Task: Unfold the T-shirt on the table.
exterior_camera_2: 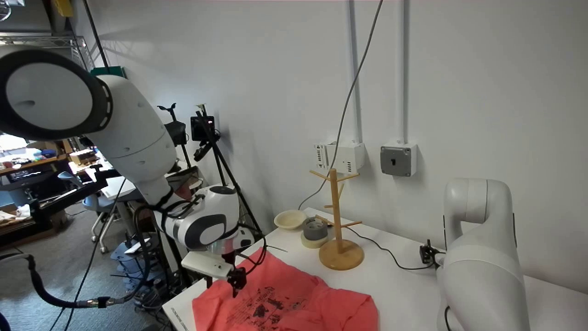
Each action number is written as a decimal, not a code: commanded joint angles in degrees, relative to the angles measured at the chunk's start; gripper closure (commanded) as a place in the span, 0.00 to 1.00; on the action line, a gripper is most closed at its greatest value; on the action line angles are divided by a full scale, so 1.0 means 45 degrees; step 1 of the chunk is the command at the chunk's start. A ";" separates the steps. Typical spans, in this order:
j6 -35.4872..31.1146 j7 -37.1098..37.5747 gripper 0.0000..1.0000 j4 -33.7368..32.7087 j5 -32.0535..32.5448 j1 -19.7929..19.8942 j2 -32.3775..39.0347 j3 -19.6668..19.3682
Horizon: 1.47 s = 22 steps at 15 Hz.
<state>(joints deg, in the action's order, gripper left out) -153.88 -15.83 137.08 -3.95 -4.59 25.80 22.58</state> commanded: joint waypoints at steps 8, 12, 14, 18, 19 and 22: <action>0.0479 -0.2148 0.00 0.0920 -0.1107 0.0334 -0.0409 0.1239; 0.0121 -0.2222 0.00 0.0856 -0.0849 0.0235 -0.0248 0.1015; -0.0348 -0.2144 0.00 0.0805 -0.0583 0.0002 -0.0031 0.0850; -0.1153 -0.2074 0.00 0.0776 -0.0245 -0.0186 0.0532 0.0930; -0.1268 -0.2054 0.00 0.0796 -0.0172 -0.0197 0.0652 0.0955; -0.1642 -0.2141 0.00 0.0793 0.0044 -0.0133 0.0995 0.0985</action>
<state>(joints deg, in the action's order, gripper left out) -159.20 -25.17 141.08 -5.52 -5.21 28.49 27.25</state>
